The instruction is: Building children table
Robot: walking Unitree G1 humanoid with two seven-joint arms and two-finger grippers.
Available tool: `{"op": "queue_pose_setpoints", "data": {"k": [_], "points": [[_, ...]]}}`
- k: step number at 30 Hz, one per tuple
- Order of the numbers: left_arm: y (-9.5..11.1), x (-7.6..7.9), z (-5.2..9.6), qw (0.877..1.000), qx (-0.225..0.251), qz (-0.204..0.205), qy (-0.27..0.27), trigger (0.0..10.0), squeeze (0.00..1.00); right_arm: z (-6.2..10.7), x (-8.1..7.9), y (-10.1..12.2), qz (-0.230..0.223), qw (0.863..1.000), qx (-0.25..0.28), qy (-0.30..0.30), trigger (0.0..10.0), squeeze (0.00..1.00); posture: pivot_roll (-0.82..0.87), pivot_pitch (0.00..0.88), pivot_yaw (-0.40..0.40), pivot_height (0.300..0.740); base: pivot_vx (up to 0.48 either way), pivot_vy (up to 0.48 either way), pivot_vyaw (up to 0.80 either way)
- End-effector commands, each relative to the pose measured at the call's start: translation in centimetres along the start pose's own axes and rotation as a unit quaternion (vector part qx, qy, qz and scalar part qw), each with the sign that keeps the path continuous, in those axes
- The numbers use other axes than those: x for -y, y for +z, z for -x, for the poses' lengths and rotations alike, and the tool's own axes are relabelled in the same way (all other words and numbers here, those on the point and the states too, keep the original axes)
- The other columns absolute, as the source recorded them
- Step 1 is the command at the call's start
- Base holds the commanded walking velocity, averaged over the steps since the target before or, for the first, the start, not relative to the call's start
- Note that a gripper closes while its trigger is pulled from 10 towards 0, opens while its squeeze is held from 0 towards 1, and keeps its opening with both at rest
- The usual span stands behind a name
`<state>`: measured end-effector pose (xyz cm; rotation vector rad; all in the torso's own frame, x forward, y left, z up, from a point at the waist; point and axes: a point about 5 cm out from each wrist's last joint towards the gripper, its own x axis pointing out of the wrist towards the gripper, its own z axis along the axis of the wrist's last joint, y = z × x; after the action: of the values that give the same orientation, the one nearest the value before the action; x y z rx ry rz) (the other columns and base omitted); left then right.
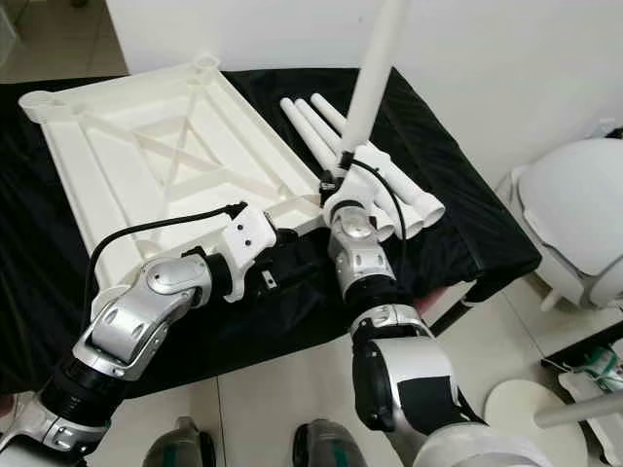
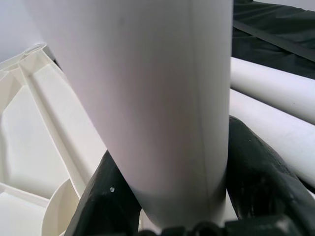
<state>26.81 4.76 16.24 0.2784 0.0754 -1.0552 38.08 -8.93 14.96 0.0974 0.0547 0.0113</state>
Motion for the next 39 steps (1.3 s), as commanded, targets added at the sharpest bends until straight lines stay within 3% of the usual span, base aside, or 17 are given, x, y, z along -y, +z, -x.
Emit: {"op": "queue_pose_setpoints", "data": {"k": [1,2,3,4,5,15,22,25,26,27,28,32,37,38,39], "points": [[0.1,0.1,-0.1,1.000,-0.001,-0.008,0.000,10.0,0.00,0.1,-2.1,1.6,-0.015,0.999,0.030,0.043,10.0,0.00,-0.01,0.000,-0.068,0.740,0.000,0.000,0.00],[0.1,0.1,-0.1,1.000,-0.001,-0.009,0.001,10.0,0.00,0.1,-2.0,1.6,-0.013,0.998,0.030,0.046,10.0,0.00,-0.01,0.000,-0.070,0.740,0.000,0.000,0.00],[0.0,0.2,-0.1,1.000,-0.002,-0.008,0.001,10.0,0.00,0.1,-1.5,1.5,-0.013,0.999,0.031,0.043,10.0,0.33,-0.01,0.000,-0.072,0.740,0.000,0.000,0.00],[0.0,0.2,-0.1,1.000,-0.002,-0.008,0.001,10.0,0.00,0.1,-1.5,1.5,-0.013,0.999,0.031,0.043,10.0,0.33,-0.01,0.000,-0.072,0.740,0.000,0.000,0.00],[-0.1,0.2,-0.1,1.000,-0.002,-0.008,0.002,10.0,0.00,0.2,-1.2,1.6,-0.020,0.998,0.034,0.048,10.0,1.00,-0.01,0.000,-0.073,0.740,0.000,0.000,0.00],[-0.1,0.3,-0.2,1.000,-0.001,-0.005,0.000,10.0,0.00,0.9,0.8,2.2,-0.016,0.996,0.074,0.042,10.0,1.00,-0.03,0.000,-0.069,0.740,0.000,0.000,0.00],[-0.1,0.3,-0.2,1.000,-0.001,-0.003,-0.003,10.0,0.00,2.5,2.0,1.4,-0.019,0.995,0.088,0.045,10.0,1.00,-0.04,0.000,-0.066,0.740,0.000,0.000,0.00],[-0.1,0.3,-0.2,1.000,-0.002,0.000,-0.004,10.0,0.00,3.7,2.0,1.5,-0.018,0.991,0.121,0.057,10.0,1.00,-0.04,0.000,-0.067,0.740,0.000,0.000,0.00],[-0.2,0.1,-0.1,1.000,-0.003,0.005,-0.001,10.0,0.58,4.9,1.9,1.8,-0.019,0.985,0.156,0.073,10.0,0.00,-0.04,0.000,-0.065,0.740,0.000,0.000,0.00],[-0.2,0.1,-0.1,1.000,-0.003,0.005,-0.001,10.0,0.58,4.9,1.9,1.8,-0.019,0.985,0.156,0.073,10.0,0.00,-0.04,0.000,-0.065,0.740,0.000,0.000,0.00],[-0.2,0.0,-0.1,1.000,-0.002,0.018,-0.001,10.0,1.00,5.6,1.9,1.7,-0.018,0.982,0.164,0.086,10.0,0.00,-0.04,0.000,-0.063,0.740,0.000,0.000,0.00],[-0.1,-0.2,0.1,1.000,-0.002,0.027,-0.002,10.0,1.00,6.9,2.3,0.7,-0.008,0.982,0.156,0.103,10.0,0.00,-0.04,0.000,-0.059,0.740,0.000,0.000,0.00],[-0.3,-0.6,0.0,1.000,-0.012,0.007,0.007,10.0,1.00,8.1,3.9,-0.7,0.013,0.986,0.134,0.098,10.0,0.00,-0.05,0.000,-0.051,0.740,0.000,0.000,0.00],[-0.3,-0.8,-0.1,1.000,-0.016,0.000,0.010,10.0,0.00,8.5,4.7,-1.2,0.018,0.987,0.125,0.096,10.0,0.00,-0.05,0.000,-0.047,0.740,0.000,0.000,0.00],[-0.3,-0.8,-0.1,1.000,-0.016,0.000,0.010,10.0,0.00,8.5,4.7,-1.2,0.018,0.987,0.125,0.096,10.0,0.00,-0.05,0.000,-0.047,0.740,0.000,0.000,0.00]]}}
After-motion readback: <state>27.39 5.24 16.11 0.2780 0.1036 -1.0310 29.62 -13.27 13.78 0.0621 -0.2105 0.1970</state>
